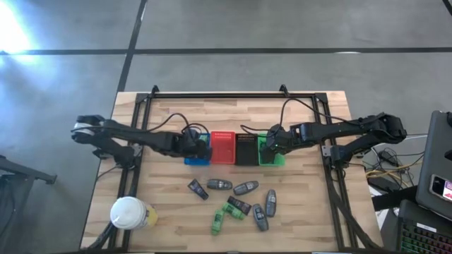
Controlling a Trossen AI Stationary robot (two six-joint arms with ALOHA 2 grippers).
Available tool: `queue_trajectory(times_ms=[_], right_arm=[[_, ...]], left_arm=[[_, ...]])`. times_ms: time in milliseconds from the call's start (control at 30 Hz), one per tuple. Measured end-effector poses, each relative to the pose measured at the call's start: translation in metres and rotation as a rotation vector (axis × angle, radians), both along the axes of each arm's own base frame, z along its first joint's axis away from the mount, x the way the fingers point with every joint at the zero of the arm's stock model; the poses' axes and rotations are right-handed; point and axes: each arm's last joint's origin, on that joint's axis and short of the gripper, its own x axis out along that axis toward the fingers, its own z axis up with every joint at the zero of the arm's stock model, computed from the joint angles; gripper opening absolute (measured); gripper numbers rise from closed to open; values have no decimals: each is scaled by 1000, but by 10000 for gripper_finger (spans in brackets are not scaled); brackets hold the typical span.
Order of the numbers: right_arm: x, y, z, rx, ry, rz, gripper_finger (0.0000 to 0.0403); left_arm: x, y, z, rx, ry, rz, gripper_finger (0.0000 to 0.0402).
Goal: Pick & Place Travel size toiletries
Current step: Put the shampoo into the blue basket
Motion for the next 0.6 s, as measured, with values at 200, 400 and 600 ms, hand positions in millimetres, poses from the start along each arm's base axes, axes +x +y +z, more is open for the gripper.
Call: queue_trajectory(times_ms=[200, 400, 600], right_arm=[[0, 0, 0, -3, 1, 5, 313], [0, 0, 0, -4, 2, 6, 309], [0, 0, 0, -5, 3, 9, 324]], left_arm=[[1, 3, -2, 1, 10, 9, 196], [0, 3, -1, 3, 13, -16, 218], [0, -1, 5, -25, 23, -148, 227]])
